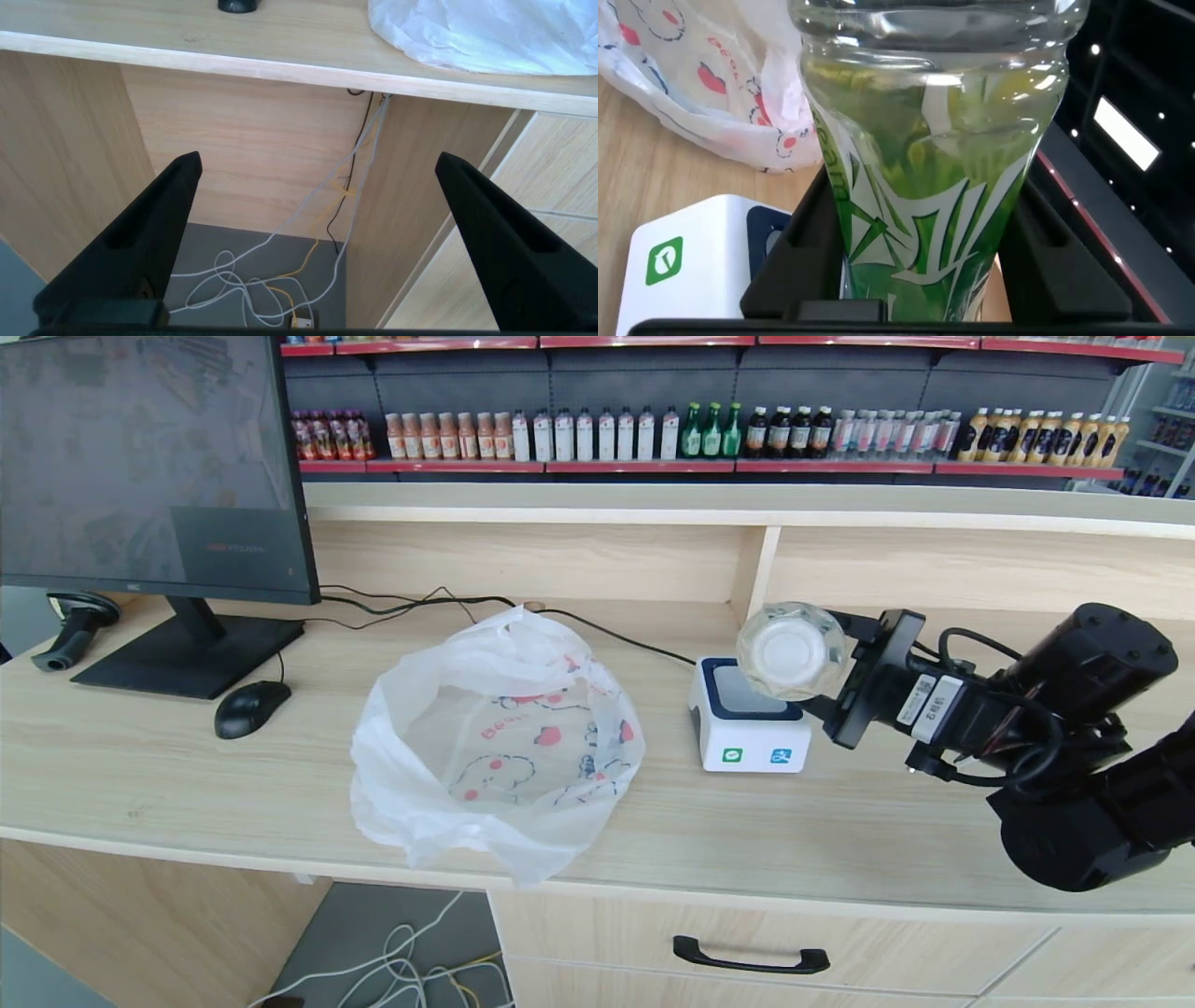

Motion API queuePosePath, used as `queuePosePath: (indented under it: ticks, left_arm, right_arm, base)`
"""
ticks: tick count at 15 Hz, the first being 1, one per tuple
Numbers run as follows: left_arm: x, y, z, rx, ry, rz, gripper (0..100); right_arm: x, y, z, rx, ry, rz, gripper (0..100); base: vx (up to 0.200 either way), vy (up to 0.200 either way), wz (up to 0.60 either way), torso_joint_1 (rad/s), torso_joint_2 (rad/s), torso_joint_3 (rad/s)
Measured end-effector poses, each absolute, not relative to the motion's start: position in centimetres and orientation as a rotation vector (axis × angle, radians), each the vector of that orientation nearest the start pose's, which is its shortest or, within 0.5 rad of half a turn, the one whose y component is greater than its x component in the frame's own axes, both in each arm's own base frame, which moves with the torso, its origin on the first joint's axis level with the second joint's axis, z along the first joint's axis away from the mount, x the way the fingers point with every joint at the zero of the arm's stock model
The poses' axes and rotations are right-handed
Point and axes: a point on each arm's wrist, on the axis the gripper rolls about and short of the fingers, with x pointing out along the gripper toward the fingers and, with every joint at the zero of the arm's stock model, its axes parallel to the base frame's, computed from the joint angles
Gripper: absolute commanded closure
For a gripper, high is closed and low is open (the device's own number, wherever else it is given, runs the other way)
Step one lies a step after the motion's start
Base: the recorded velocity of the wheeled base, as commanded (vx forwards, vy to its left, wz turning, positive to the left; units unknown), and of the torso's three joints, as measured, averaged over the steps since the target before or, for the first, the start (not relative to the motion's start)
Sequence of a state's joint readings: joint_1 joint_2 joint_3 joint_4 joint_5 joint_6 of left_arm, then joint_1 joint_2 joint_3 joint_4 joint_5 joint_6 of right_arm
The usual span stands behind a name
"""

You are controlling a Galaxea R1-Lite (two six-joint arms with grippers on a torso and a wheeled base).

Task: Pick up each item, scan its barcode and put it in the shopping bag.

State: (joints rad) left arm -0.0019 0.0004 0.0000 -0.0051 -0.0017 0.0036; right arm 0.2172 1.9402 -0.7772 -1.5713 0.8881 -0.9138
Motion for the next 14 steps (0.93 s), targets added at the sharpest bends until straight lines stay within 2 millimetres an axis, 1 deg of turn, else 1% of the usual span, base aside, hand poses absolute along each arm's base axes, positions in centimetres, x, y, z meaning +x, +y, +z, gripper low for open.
queuePosePath:
  ticks: [4,7,9,11,14]
  left_arm:
    - [-2.3,0.0,7.6,0.003,-0.005,-0.003,0]
    - [-2.3,0.0,7.6,0.003,-0.005,-0.003,0]
    - [-2.3,0.0,7.6,0.006,-0.005,-0.004,0]
    - [-2.3,0.0,7.6,0.012,-0.003,-0.005,0]
    - [-2.3,0.0,7.6,0.01,-0.002,-0.004,0]
  right_arm:
    - [31.8,8.5,19.5,-0.89,-0.833,0.772,100]
    - [30.7,8.0,20.4,-0.807,-0.779,0.716,100]
    - [29.4,7.3,21.1,-0.741,-0.735,0.667,100]
    - [27.8,6.2,21.3,-0.673,-0.68,0.646,100]
    - [25.5,4.5,21.5,-0.551,-0.591,0.541,100]
  base:
    - [0.0,0.0,0.0,0.0,0.0,0.0]
    - [0.0,0.0,0.0,0.0,0.0,0.0]
    - [0.0,0.0,0.0,0.0,0.0,0.0]
    - [0.0,0.0,0.0,0.0,0.0,0.0]
    - [0.0,0.0,0.0,0.0,0.0,0.0]
